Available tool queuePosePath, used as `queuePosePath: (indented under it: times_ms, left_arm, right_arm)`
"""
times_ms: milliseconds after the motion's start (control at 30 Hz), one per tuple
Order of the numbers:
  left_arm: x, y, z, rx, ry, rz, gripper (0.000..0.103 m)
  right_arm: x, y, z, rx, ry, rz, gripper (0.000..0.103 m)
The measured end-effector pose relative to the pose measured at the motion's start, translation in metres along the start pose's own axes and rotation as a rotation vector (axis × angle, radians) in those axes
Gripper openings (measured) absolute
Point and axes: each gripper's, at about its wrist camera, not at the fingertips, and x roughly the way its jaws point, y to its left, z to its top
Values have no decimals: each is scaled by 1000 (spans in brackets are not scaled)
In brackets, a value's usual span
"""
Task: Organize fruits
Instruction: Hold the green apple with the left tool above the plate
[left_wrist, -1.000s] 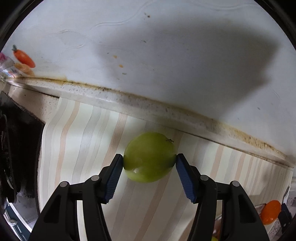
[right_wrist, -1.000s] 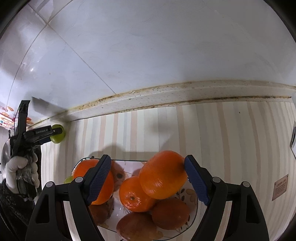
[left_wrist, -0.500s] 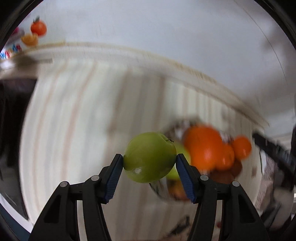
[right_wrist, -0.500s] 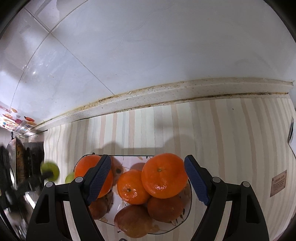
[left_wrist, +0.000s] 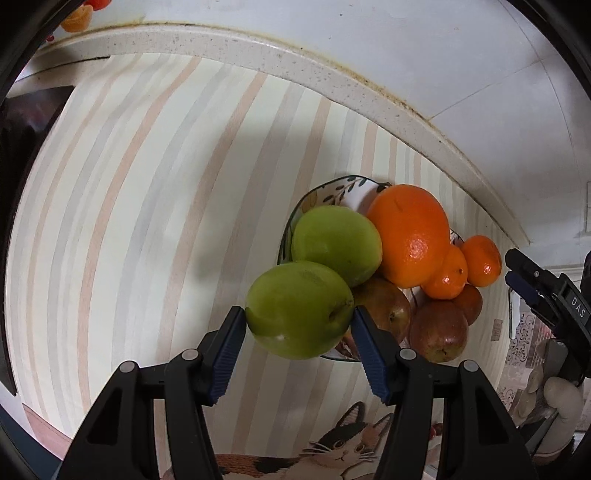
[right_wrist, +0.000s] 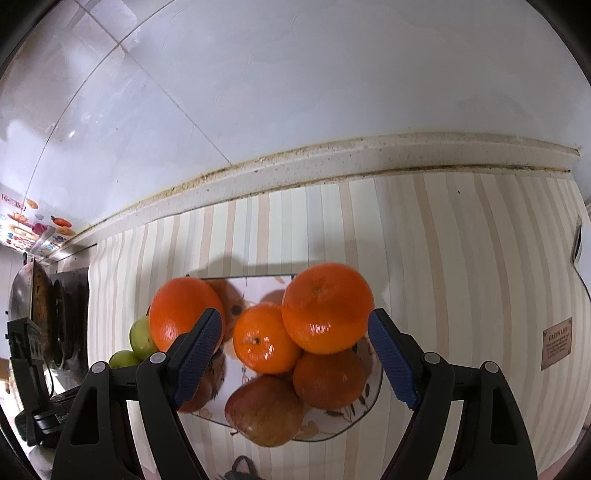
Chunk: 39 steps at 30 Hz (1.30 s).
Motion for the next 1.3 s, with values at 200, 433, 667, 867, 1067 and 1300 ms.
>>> queuePosePath:
  times_ms: [200,433,667,867,1067,1300]
  left_arm:
    - [-2,-3,-7,-17,-22,-18,56]
    - [-2,-5,-7,-24,-48,-5,57]
    - [3,-8,-5,0,-64,39,56]
    - [13,-6,-5,10,-56,45,56]
    - [14,-5,-11,2,-53,24,56]
    - [13,-7,-19,10,-40,32,56]
  right_arm:
    - [-2,1,-7,-4,2,-1,84]
    - [0,7,-13,-12,5,5,84]
    - [0,14,-16,-28,9,2,84]
    - [-2,17,-18,-27,4,-1,84]
    - [-7,13,-17,-21,-5,-1,84]
    - [-12,13,-18,-29,-9,-3,84]
